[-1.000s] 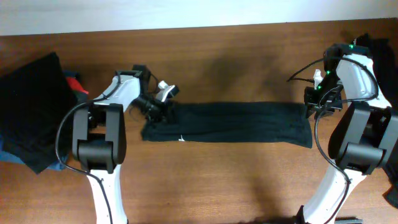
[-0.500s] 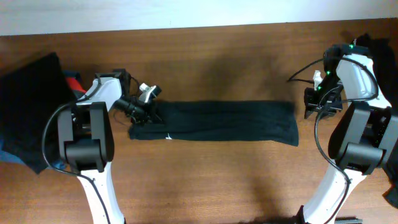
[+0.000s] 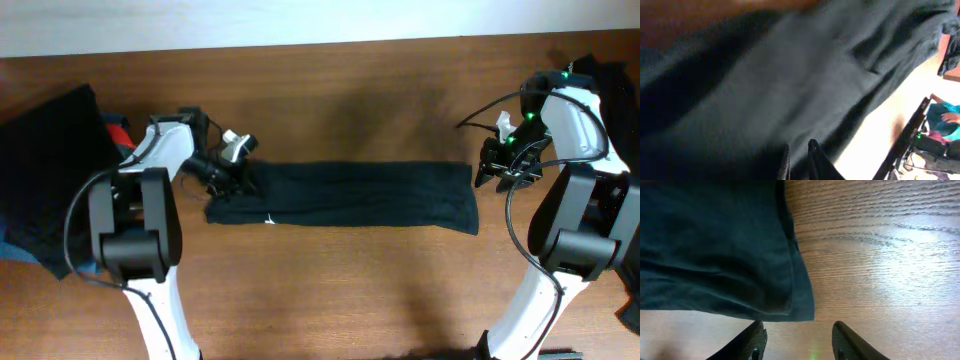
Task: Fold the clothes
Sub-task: 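Grasp the black shirt's right end with the right gripper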
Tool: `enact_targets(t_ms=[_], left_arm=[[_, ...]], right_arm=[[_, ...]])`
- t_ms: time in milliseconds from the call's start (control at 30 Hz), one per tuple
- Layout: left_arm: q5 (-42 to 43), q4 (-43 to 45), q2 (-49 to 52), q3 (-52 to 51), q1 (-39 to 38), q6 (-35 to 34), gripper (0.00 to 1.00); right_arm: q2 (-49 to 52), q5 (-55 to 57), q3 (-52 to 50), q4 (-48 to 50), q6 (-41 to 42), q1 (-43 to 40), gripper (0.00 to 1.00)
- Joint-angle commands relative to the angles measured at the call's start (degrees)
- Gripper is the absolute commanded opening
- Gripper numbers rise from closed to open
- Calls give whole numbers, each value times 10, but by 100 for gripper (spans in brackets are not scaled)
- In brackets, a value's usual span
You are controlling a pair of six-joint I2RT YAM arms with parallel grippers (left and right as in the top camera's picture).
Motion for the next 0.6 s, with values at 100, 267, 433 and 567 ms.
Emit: enact_targets(t_ms=[100, 267, 433, 567], left_arm=[[-12, -9, -100, -3, 2, 3, 16], [-97, -9, -126, -3, 2, 2, 18], [-109, -9, -125, -3, 2, 1, 19], [-109, -7, -125, -3, 2, 1, 19]], right_arm=[[-7, -24, -1, 8, -8, -4, 53], [-7, -85, -2, 17, -22, -8, 58], [-7, -103, -23, 33, -21, -27, 63], [-7, -103, -62, 63, -22, -30, 71]])
